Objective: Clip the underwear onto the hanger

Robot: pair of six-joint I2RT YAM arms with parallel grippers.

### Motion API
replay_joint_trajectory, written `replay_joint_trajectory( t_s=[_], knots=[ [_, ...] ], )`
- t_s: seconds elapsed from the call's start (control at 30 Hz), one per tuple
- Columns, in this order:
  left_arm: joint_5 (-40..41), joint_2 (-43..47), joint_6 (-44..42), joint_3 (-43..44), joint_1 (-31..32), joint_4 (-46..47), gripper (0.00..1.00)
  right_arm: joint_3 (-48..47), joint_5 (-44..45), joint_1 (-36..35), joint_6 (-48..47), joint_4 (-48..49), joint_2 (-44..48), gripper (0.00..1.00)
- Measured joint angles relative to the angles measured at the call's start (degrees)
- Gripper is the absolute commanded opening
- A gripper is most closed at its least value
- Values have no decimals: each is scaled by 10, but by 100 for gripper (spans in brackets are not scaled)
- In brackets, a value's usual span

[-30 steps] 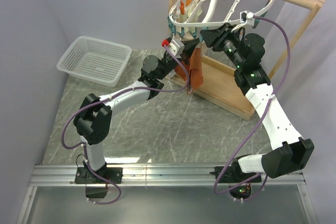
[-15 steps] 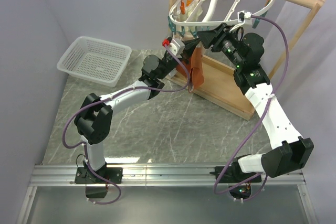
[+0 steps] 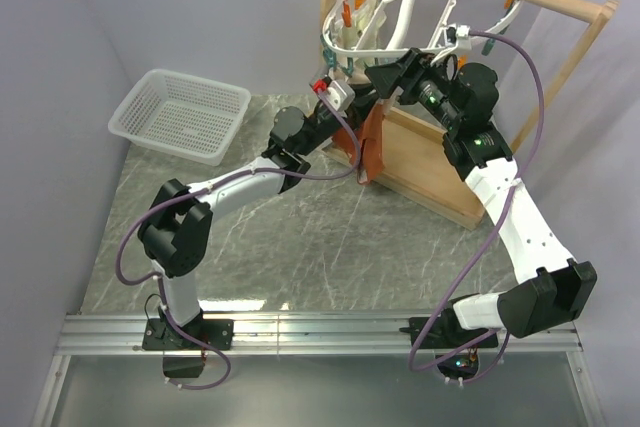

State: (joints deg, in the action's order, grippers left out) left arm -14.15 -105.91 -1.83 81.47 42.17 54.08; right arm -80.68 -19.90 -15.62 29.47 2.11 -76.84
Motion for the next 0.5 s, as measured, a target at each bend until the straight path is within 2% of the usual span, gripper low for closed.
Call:
replay_joint_trajectory(
  t_s=[0.03, 0.2, 0.23, 0.3, 0.33, 0.4, 0.5],
  knots=[
    [-7, 5, -1, -8, 0, -8, 37, 0, 0, 0, -3, -3, 0, 82],
    [-37, 35, 3, -43, -1, -52, 57, 1, -4, 0, -15, -28, 2, 87],
    [-43, 42, 4, -48, -1, -65, 64, 1, -5, 0, -18, -35, 3, 88],
    [-53, 57, 5, -58, -1, -90, 73, 2, -7, 0, -24, -49, 7, 89],
    [-58, 66, 7, -64, -1, -103, 84, 3, -8, 0, -27, -56, 10, 89],
    [-71, 89, 10, -76, -1, -137, 94, 7, -7, 2, -37, -72, 17, 90],
    [-83, 120, 10, -90, -1, -180, 97, 17, -3, 5, -52, -95, 35, 91]
  ],
)
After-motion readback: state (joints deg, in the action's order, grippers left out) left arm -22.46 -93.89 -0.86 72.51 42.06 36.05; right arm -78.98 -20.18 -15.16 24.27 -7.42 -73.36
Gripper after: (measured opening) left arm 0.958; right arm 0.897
